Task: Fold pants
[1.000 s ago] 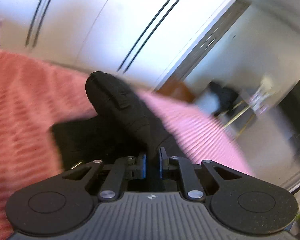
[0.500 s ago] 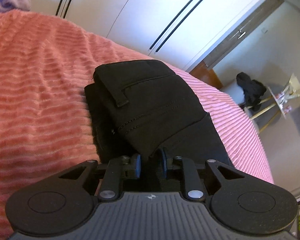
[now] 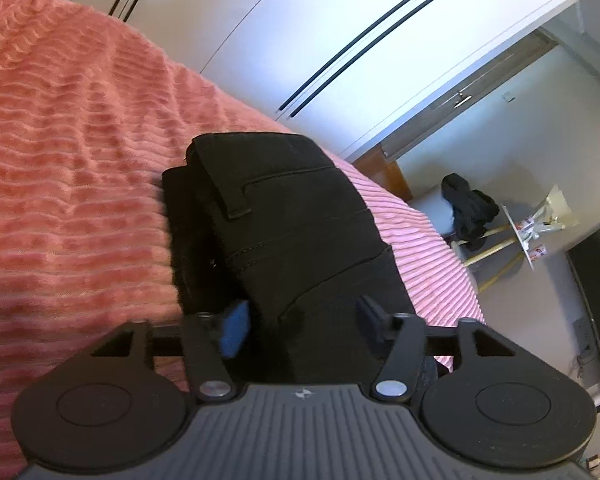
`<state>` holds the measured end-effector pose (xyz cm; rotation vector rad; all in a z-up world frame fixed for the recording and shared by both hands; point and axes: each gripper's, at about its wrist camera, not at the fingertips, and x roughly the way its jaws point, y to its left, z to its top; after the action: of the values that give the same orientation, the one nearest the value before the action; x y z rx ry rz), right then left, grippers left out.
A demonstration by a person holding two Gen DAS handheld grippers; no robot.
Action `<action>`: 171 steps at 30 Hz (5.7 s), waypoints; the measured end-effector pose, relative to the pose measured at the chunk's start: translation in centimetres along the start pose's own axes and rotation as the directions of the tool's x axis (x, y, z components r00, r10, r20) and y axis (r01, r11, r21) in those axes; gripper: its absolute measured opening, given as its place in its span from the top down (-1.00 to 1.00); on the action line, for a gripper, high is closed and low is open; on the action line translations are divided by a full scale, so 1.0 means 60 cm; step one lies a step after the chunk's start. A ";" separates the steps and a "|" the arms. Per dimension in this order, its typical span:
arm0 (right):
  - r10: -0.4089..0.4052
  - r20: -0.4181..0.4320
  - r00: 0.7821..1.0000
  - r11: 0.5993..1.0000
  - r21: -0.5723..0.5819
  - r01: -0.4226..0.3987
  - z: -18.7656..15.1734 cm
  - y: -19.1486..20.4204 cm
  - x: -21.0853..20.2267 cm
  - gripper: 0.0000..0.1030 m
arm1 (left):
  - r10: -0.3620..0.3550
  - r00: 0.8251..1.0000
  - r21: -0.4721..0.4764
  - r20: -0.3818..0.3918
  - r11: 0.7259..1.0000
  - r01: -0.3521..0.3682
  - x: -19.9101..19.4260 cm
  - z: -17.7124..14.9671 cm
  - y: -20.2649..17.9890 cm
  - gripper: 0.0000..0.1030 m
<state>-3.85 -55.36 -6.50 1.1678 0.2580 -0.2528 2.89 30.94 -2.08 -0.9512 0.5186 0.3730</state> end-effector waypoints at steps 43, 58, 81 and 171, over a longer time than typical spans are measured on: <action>-0.379 -0.037 0.924 0.610 -0.761 0.220 -0.176 0.134 0.162 0.44 | 0.131 0.990 0.782 -0.044 0.622 -0.048 0.070 -0.265 -0.317 -0.70; -0.399 0.088 0.913 0.602 -0.726 0.333 -0.113 0.145 0.224 0.48 | 0.304 0.952 0.870 0.019 0.464 -0.166 0.251 -0.304 -0.380 -0.65; -0.431 0.115 0.895 0.569 -0.735 0.369 -0.041 0.099 0.202 0.54 | 0.304 0.953 0.834 0.013 0.523 -0.178 0.170 -0.389 -0.389 -0.72; -0.254 -0.444 0.859 0.547 -0.799 -0.251 -0.459 0.336 0.148 0.34 | 0.122 0.984 0.667 -0.127 0.745 -0.006 -0.009 -0.364 -0.286 -0.92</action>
<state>9.24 -22.88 -2.06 0.2087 0.7730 0.2115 5.79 3.37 -0.62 -0.2589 0.7713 0.1423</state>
